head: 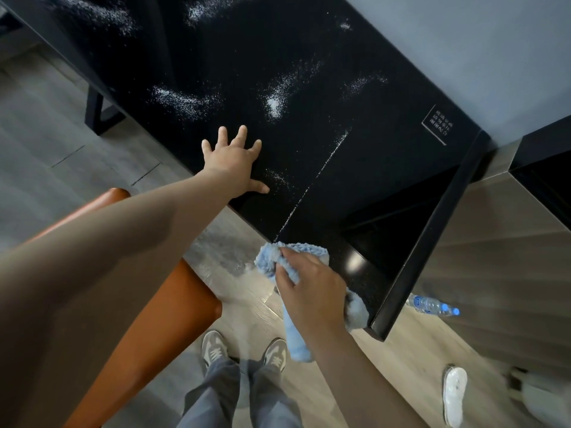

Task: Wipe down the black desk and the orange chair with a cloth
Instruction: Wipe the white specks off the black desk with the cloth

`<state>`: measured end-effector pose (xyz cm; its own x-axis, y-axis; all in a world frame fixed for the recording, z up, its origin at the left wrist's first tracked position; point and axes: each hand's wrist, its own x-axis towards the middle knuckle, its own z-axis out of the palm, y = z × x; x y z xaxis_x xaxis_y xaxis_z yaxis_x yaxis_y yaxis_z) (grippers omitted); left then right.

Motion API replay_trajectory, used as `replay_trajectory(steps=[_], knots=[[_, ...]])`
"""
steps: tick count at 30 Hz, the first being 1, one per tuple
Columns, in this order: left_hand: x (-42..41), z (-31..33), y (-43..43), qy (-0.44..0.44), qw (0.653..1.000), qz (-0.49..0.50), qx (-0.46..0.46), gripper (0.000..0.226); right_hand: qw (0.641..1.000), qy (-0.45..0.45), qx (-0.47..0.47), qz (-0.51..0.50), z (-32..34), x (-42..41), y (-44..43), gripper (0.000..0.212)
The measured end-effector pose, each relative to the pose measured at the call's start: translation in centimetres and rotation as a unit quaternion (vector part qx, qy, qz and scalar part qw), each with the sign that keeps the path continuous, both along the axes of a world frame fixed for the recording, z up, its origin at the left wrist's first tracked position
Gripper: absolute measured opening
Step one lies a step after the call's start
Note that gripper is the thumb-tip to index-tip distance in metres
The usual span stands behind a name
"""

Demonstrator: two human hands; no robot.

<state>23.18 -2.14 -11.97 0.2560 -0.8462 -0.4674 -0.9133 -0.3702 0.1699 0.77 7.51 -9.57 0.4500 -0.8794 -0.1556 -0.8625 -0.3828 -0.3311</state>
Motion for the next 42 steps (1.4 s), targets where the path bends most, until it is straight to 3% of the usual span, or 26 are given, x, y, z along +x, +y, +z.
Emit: replay_trajectory(steps=[6, 13, 23, 30, 42], knots=[[0.1, 0.0, -0.1, 0.001, 1.0, -0.003, 0.005, 0.103, 0.995, -0.083, -0.003, -0.061, 2.4, -0.7, -1.7, 0.028], [0.0, 0.1, -0.3, -0.005, 1.0, -0.006, 0.01, 0.104, 0.984, -0.095, -0.075, -0.131, 4.7, -1.6, -9.3, 0.026], [0.1, 0.0, -0.7, 0.003, 1.0, 0.025, 0.013, 0.107, 0.975, -0.139, -0.104, -0.136, 5.8, -0.7, -20.7, 0.023], [-0.3, 2.5, -5.0, 0.007, 0.997, 0.068, -0.028, 0.077, 0.976, -0.136, -0.115, -0.126, 5.8, -0.7, -31.0, 0.019], [-3.1, 0.9, -14.3, -0.002, 0.999, 0.017, -0.04, 0.095, 0.974, -0.121, -0.163, -0.105, 2.2, -1.6, -48.2, 0.027]])
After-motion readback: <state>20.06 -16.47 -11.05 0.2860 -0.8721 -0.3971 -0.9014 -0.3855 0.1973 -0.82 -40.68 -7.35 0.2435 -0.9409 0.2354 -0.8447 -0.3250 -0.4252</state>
